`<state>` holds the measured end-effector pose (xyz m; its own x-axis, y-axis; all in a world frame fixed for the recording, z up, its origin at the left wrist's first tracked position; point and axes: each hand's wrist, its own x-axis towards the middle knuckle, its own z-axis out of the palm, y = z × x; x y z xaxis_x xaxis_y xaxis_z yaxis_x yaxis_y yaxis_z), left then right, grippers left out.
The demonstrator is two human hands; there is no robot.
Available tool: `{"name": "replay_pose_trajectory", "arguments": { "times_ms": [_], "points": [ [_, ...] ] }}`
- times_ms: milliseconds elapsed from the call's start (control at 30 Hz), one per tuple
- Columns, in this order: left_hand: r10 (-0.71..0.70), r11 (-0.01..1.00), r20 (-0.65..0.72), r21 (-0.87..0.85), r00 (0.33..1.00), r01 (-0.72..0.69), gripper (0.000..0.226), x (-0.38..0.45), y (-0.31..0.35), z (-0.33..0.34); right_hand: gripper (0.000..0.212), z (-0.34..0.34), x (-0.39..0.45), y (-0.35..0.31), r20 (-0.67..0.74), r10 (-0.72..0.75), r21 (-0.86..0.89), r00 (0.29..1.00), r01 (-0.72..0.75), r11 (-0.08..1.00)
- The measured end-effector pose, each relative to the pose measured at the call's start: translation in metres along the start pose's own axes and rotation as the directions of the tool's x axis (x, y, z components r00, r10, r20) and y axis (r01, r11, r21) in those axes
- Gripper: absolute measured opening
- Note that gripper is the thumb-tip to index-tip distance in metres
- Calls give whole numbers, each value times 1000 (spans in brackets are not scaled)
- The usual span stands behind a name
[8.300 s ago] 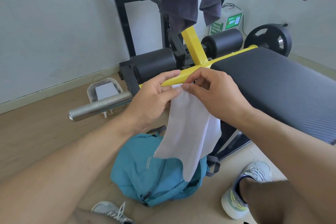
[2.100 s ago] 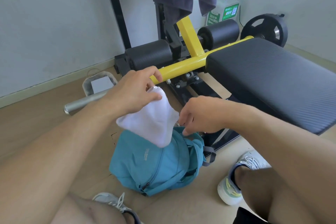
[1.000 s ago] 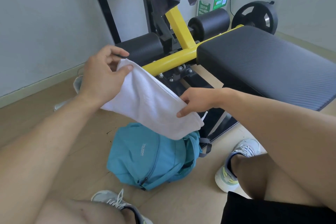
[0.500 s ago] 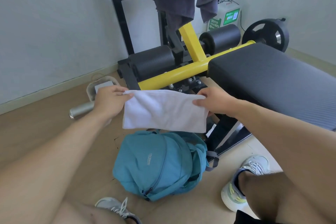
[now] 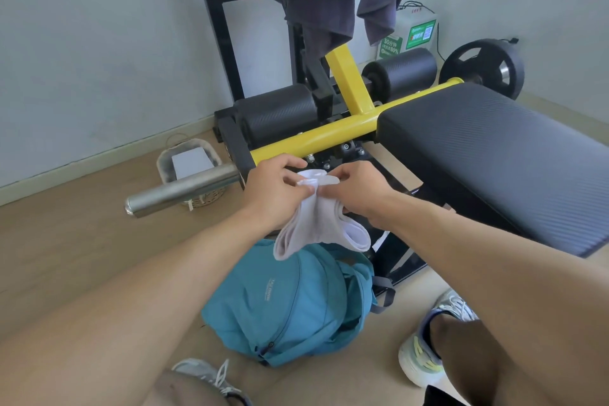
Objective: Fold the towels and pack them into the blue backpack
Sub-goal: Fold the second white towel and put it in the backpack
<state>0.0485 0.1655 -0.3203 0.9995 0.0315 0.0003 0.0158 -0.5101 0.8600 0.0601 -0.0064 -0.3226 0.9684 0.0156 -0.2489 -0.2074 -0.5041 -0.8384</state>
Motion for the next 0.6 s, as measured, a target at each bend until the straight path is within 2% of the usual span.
{"name": "replay_pose_trajectory", "arguments": {
  "times_ms": [67, 267, 400, 600],
  "points": [
    [6, 1000, -21, -2, 1000, -6, 38, -2, 3, 3, 14, 0, -1, 0, 5, -27, -7, 1000, 27, 1000],
    [11, 1000, -61, -14, 998, -12, 46, -8, 7, 4, 39, 1, -8, -4, 5, -112, -71, 994, 112, 991],
    [-13, 999, -58, -33, 998, 11, 43, -11, 13, 3, 54, 0, -12, -6, -50, -144, -22, 988, 143, 989],
    [-24, 997, -20, -71, 1000, 23, 35, -14, 21, 1, 49, -2, -18, -13, -65, -191, -38, 979, 188, 981]
  ]
}}
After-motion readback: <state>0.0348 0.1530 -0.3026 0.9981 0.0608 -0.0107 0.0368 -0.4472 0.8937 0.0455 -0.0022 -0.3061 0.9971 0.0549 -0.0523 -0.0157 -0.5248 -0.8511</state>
